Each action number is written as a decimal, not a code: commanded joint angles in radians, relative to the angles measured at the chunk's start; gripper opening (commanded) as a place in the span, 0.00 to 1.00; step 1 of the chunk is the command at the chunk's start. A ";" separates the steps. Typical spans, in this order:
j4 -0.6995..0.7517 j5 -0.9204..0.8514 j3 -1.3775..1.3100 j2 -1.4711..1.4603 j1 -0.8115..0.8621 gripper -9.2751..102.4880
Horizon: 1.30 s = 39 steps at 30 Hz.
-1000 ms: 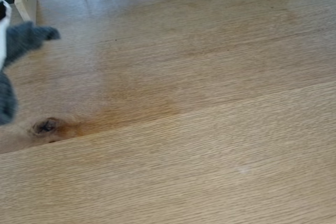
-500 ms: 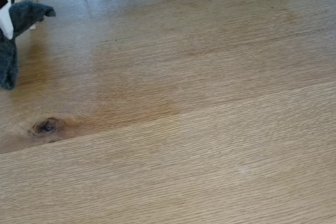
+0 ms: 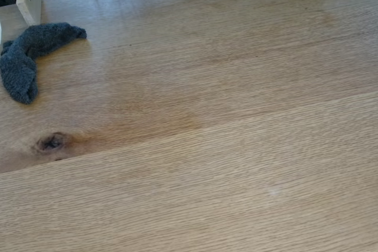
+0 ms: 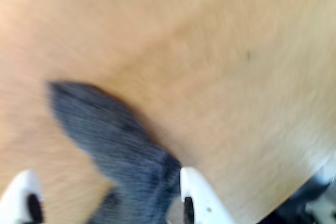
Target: Clean the area in front of the robot
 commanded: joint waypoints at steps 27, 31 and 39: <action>0.318 0.127 1.172 1.476 -0.782 0.08; 0.388 0.204 1.232 1.479 -0.767 0.08; 0.387 0.215 1.216 1.479 -0.773 0.08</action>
